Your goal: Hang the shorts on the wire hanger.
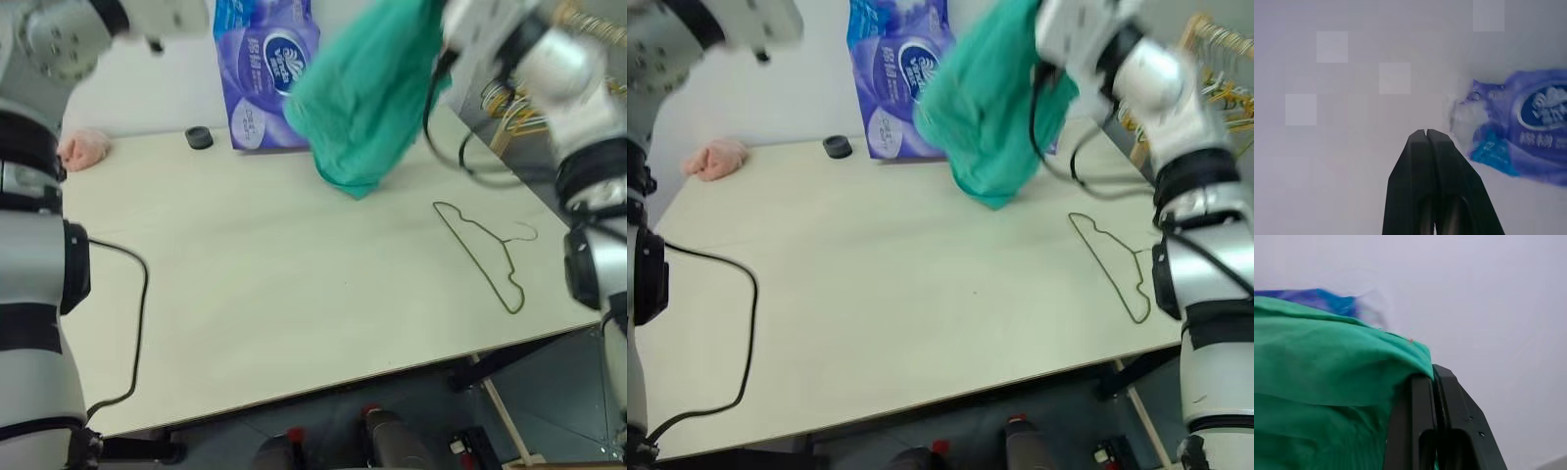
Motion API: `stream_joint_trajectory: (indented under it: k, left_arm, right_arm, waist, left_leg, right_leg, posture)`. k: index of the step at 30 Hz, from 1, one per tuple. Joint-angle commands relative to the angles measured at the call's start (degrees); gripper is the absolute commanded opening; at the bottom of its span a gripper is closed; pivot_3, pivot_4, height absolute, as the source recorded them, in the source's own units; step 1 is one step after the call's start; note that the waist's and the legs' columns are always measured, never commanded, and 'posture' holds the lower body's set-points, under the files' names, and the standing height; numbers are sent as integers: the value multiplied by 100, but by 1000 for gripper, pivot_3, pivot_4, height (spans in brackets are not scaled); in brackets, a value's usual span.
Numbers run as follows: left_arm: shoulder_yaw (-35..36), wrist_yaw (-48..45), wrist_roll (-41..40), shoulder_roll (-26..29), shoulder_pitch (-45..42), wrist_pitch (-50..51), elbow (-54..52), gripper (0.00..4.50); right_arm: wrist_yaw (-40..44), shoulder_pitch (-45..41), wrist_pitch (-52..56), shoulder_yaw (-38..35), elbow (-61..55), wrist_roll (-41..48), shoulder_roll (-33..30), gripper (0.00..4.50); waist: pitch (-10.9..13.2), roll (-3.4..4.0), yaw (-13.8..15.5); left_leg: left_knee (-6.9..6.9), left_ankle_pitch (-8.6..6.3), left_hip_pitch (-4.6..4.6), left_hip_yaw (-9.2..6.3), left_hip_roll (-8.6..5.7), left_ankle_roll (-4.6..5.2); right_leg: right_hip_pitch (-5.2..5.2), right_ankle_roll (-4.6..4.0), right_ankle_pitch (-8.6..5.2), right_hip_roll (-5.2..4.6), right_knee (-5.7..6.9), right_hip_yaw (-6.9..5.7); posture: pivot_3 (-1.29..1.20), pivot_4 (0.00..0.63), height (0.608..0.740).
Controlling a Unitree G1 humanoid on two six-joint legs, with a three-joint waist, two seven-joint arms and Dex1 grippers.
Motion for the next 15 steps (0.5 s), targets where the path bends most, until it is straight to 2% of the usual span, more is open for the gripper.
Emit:
stream_joint_trajectory:
  k: [1,4,8,11,15]
  left_arm:
    - [116,-210,-29,230,393,-163,-145,19]
    - [1248,-2142,-2213,-250,1599,717,-636,19]
    - [2074,-4094,-4601,-600,3379,3028,-3154,19]
    - [2392,-4145,-5537,-795,4602,4236,-4900,19]
    - [2551,-3722,-6015,-1114,5595,5205,-6407,19]
  right_arm:
    - [443,728,-150,-104,-911,366,142,0]
    - [1414,1294,802,-110,-1838,797,284,0]
    - [2358,1275,2479,-290,-2643,1225,359,0]
    - [2574,1138,3300,-402,-3008,1391,445,0]
    - [2621,929,3739,-448,-3103,1317,509,0]
  waist:
    - [-2,1,-1]
    - [-11,18,-4]
    - [-10,20,-28]
    - [-11,18,-56]
    - [-13,17,-13]
  left_leg:
    - [1,3,0,-2,0,4]
    - [14,3,-3,0,0,2]
    - [76,13,-96,-31,20,-25]
    - [89,5,-120,-48,20,-32]
    - [93,-3,-106,-55,13,-21]
  right_leg:
    - [2,4,2,7,2,3]
    - [-8,-4,8,5,33,14]
    - [-62,-10,12,-11,40,-9]
    - [-72,-13,15,-12,38,-15]
    - [-59,-13,15,-14,35,-18]
  posture:
    - [-87,61,740]
    - [-98,60,740]
    - [-107,58,740]
    - [-112,57,740]
    - [-108,56,740]
